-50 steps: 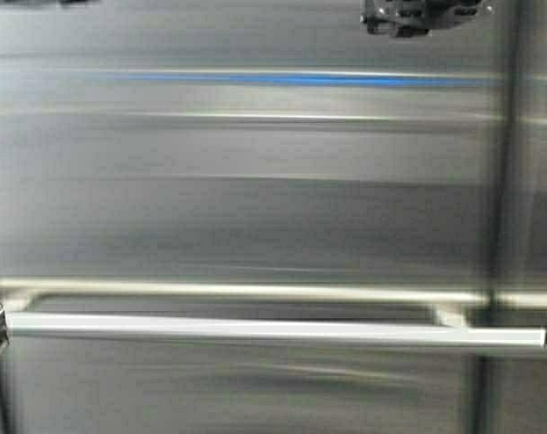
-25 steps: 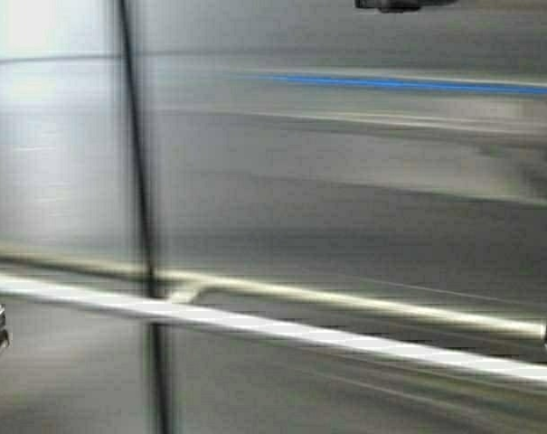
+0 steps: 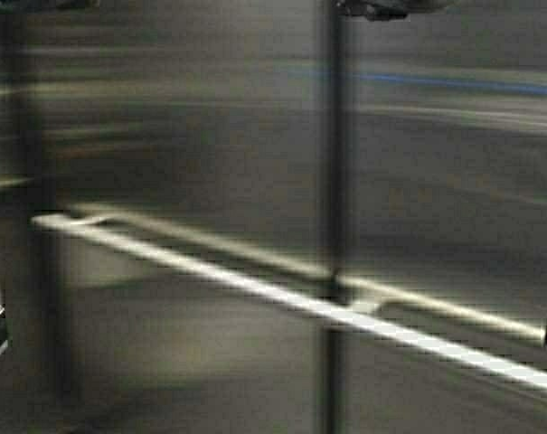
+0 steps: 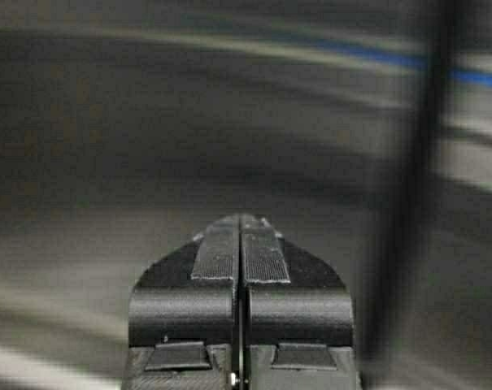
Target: Navigate to elevator, push the call button, then enter the elevator
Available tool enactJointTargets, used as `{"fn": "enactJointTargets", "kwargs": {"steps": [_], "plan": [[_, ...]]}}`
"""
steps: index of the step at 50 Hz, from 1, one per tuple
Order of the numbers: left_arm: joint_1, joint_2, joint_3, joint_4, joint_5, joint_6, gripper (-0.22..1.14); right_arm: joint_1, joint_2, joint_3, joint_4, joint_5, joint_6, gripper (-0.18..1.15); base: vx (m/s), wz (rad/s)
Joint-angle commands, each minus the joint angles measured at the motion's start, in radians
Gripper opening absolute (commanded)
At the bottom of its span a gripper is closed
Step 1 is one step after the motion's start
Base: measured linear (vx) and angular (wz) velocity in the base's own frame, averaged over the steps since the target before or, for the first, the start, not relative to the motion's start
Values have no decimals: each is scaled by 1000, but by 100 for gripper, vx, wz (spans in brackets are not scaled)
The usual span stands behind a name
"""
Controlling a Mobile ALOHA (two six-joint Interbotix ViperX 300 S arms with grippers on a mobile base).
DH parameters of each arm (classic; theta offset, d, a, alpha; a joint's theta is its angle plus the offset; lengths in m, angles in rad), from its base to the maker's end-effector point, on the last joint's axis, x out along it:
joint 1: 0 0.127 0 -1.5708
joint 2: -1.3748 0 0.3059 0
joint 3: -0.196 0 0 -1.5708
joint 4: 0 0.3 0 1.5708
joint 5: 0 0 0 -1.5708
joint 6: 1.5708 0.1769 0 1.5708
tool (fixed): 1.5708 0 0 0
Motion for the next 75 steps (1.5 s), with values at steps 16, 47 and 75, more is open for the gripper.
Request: {"fn": "enactJointTargets", "kwargs": {"steps": [16,47,75], "plan": [[-3,-6,-23,-2,-6,0,3,3,63,-51,0,-6,3,6,7,46],[-3,-15,-40,3,-6,-9,3,9,63,-83,-2,-6,-2,6,17,26],[-3,20,-26,3,-6,-9,3,11,123,-94,-2,-6,-3,6,24,16]]}}
